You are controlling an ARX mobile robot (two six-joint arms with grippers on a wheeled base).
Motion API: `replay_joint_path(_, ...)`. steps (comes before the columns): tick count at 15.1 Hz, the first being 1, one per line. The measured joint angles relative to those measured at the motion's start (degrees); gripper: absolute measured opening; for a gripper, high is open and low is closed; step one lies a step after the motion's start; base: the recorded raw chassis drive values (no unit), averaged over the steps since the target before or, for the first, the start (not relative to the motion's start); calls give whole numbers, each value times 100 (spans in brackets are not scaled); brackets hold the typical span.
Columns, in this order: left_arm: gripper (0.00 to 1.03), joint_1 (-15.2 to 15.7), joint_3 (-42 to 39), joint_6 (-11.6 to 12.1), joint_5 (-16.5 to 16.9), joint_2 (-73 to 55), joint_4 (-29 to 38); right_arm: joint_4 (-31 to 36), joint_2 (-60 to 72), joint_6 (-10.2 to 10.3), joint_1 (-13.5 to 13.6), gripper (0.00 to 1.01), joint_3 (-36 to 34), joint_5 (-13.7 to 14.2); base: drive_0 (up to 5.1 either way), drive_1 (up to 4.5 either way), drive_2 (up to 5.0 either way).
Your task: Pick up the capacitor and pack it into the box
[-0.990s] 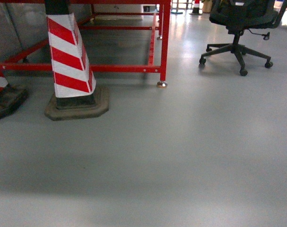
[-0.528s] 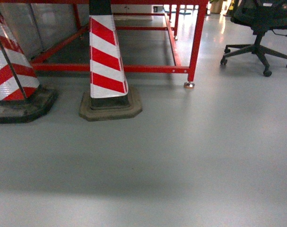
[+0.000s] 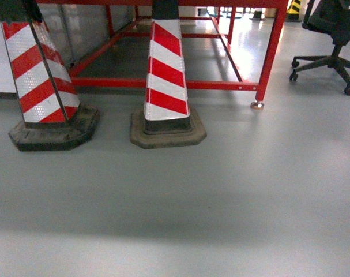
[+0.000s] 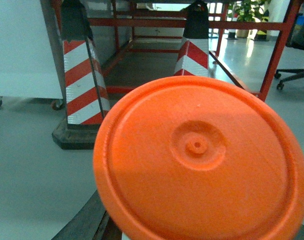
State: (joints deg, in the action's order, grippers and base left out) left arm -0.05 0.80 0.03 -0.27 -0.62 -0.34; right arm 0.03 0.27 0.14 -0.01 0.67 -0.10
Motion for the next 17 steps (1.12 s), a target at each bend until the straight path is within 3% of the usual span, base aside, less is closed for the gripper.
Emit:
replay_joint_path(8, 44, 0, 0, 2, 20, 0, -4, -33, 0, 0, 0, 98, 0, -4, 0, 0, 0)
replay_joint_path(17, 44, 0, 0, 2, 24, 0, -9, -26, 0, 0, 0, 98, 0, 0, 8, 396, -380)
